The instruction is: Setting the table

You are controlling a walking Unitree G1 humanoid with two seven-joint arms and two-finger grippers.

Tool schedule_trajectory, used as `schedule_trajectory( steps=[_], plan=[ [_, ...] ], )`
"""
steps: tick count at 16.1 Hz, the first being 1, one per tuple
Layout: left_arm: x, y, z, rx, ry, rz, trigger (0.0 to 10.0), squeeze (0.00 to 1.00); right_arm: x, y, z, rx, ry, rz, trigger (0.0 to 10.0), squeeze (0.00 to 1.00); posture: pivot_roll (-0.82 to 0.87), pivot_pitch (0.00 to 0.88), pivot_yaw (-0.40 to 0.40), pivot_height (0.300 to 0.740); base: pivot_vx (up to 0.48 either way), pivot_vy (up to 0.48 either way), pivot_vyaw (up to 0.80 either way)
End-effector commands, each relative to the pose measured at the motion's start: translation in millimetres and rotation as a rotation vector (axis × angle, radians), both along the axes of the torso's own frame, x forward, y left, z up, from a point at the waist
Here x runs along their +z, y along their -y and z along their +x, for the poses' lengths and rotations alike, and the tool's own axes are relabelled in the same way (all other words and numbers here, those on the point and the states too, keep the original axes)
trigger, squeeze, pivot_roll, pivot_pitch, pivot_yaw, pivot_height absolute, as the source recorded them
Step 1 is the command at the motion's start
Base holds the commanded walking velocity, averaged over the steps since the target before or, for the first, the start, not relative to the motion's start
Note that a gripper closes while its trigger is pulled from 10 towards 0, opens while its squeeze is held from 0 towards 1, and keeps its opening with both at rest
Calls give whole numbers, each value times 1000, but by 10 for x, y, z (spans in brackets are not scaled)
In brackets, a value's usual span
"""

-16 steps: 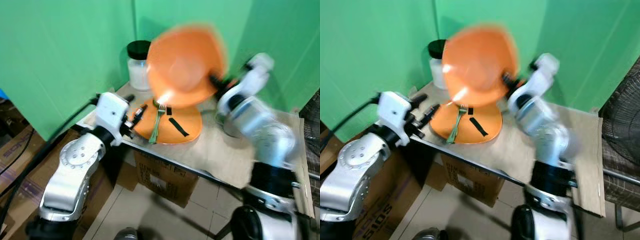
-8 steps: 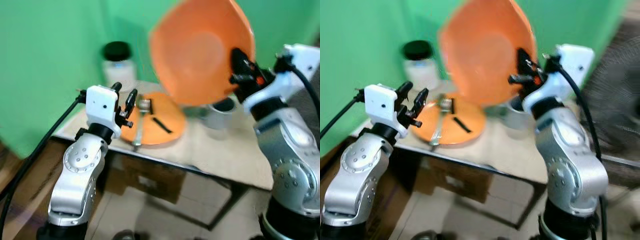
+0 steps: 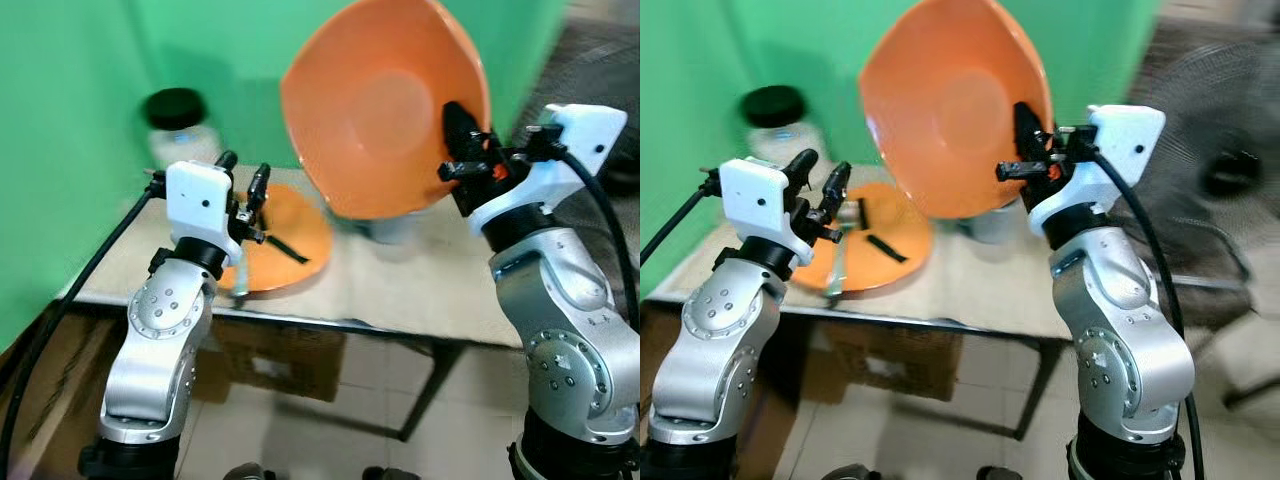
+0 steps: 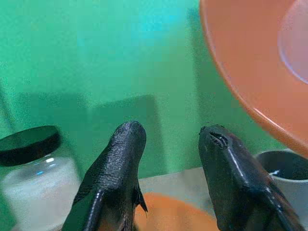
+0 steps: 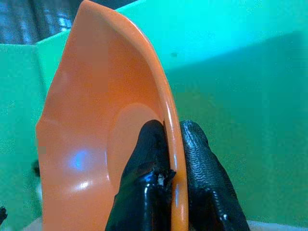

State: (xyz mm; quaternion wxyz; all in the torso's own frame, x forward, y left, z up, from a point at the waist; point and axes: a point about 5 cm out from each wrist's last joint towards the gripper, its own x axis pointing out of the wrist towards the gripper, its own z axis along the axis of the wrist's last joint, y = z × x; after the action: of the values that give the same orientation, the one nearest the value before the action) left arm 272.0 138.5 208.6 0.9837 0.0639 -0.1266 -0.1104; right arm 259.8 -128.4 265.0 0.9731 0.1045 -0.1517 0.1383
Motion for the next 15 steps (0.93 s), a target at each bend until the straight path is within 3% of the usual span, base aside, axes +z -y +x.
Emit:
schedule_trajectory(
  steps=[1, 5, 7, 9, 15],
  plan=[
    [1, -7, 13, 4, 1, 6, 10000, 0, 66, 7, -37, 1, 55, -2, 10000, 0, 63, 0, 30, 740, 0, 0, -800],
    [-12, -40, 31, 14, -4, 34, 10000, 0, 86, -24, -31, 0, 74, 13, 10000, 0, 67, 0, 29, 740, 0, 0, -800],
    [-29, -82, 26, 0, -13, 89, 10000, 0, 74, 38, -10, -53, 70, 28, 10000, 0, 71, 0, 22, 740, 0, 0, -800],
    [-32, -183, 57, 49, -18, 75, 10000, 0, 106, 74, 4, -86, 90, 13, 10000, 0, 72, 0, 26, 740, 0, 0, -800],
    [-40, -197, 77, 34, -18, 107, 10000, 0, 49, 192, 7, -147, 73, 38, 10000, 0, 65, 0, 31, 740, 0, 0, -800]
  ],
)
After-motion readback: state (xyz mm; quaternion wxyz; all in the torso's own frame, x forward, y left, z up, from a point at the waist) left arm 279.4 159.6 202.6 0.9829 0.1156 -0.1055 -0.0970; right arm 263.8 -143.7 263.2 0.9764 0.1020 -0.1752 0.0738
